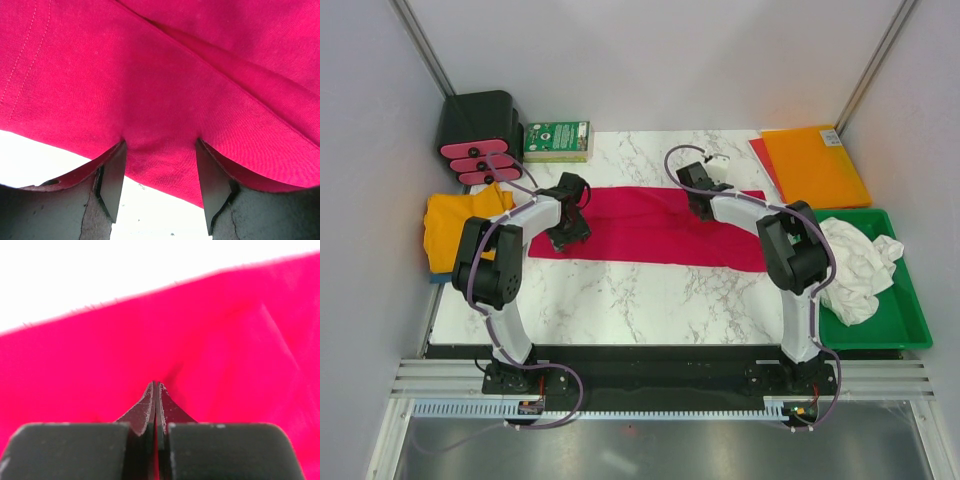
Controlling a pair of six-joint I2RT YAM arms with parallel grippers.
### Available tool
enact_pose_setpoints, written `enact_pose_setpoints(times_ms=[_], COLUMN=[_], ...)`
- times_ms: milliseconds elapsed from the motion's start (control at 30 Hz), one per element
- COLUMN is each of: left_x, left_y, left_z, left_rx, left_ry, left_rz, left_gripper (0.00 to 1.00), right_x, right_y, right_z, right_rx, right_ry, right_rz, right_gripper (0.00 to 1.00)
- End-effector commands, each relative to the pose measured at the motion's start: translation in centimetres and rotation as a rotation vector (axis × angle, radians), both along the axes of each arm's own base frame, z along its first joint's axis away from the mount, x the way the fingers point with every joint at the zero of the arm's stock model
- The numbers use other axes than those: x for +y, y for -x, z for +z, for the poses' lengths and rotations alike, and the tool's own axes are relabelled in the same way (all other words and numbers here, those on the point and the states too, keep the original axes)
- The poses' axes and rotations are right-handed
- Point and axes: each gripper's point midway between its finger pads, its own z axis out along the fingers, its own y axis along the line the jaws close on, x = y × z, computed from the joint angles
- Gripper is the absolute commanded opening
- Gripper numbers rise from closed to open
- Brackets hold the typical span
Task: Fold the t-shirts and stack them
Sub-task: Fold the tshirt
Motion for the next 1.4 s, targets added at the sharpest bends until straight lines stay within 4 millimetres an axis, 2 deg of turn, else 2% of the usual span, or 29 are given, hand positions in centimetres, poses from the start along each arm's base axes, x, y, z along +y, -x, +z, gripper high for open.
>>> enact_pose_setpoints(times_ms=[0,67,233,300,333,367,400,433,467,533,567,633,667,700,733,767,800,867,900,1000,1133,1367], left_x=[-0.9,-1.0,-1.0,-1.0,-1.0,-1.1,-1.2,-1.2,-1.3,-1.3,-1.4,-1.6,-1.7,-1.7,-1.7,-1.5,-1.5,-1.4,-1.3,-0.6,0.6,0.5], left_y=[1.0,0.8,0.6,0.5,0.6,0.5,0.4,0.5,0.2,0.0,-0.1,-0.4,-0.4,-0.4,-0.4,-0.3,-0.1,0.4,0.6,1.6,2.1,2.4], left_z=[-3.0,-2.9,-2.9,-2.9,-2.8,-2.5,-2.3,-2.1,-1.1,0.1,0.7,2.3,2.7,3.4,3.6,3.9,4.0,4.0,3.9,3.8,4.0,1.4], left_rx=[0.063,0.055,0.047,0.046,0.045,0.036,0.027,0.021,-0.009,-0.043,-0.06,-0.104,-0.115,-0.132,-0.135,-0.138,-0.129,-0.116,-0.108,-0.099,-0.112,-0.021], left_ry=[0.024,0.019,0.018,0.019,0.02,0.024,0.029,0.028,0.033,0.012,0.007,-0.006,-0.008,-0.008,-0.014,-0.018,-0.021,-0.019,-0.023,-0.046,-0.1,-0.113], left_rz=[0.007,0.004,0.002,0.0,0.0,-0.001,-0.003,-0.009,-0.016,-0.036,-0.046,-0.073,-0.082,-0.084,-0.09,-0.089,-0.094,-0.101,-0.101,-0.093,-0.082,-0.073], left_gripper=[0.64,0.64,0.64,0.65,0.66,0.67,0.68,0.7,0.73,0.75,0.77,0.78,0.78,0.78,0.77,0.75,0.75,0.73,0.73,0.72,0.74,0.72], right_x=[1.9,3.2,5.6,5.5,5.2,5.0,4.8,4.6,4.3,4.3,4.5,4.8,4.7,4.4,3.9,3.6,2.7,1.9,1.4,0.9,0.5,0.4], right_y=[-4.5,-5.8,-7.2,-7.6,-7.4,-6.9,-6.6,-6.0,-5.5,-3.2,-2.4,0.2,1.1,2.6,3.7,4.6,6.2,7.6,8.7,9.9,9.6,7.8], right_z=[2.5,3.1,3.5,4.4,5.9,6.5,7.3,10.0,11.1,12.9,13.2,13.2,13.0,11.3,10.8,9.9,7.6,6.1,4.4,2.3,1.2,-0.1], right_rx=[-0.098,-0.141,-0.168,-0.197,-0.244,-0.252,-0.276,-0.319,-0.332,-0.306,-0.288,-0.24,-0.223,-0.175,-0.159,-0.138,-0.086,-0.063,-0.025,0.018,0.025,0.053], right_ry=[-0.053,-0.095,-0.198,-0.222,-0.235,-0.234,-0.236,-0.248,-0.249,-0.211,-0.19,-0.146,-0.147,-0.138,-0.168,-0.175,-0.166,-0.183,-0.172,-0.179,-0.165,-0.157], right_rz=[0.02,0.057,0.171,0.17,0.173,0.177,0.181,0.184,0.182,0.218,0.234,0.249,0.241,0.234,0.196,0.185,0.172,0.129,0.117,0.091,0.048,0.005], right_gripper=[0.0,0.0,0.0,0.08,0.13,0.21,0.24,0.28,0.36,0.44,0.49,0.5,0.49,0.48,0.45,0.37,0.34,0.26,0.25,0.22,0.22,0.23])
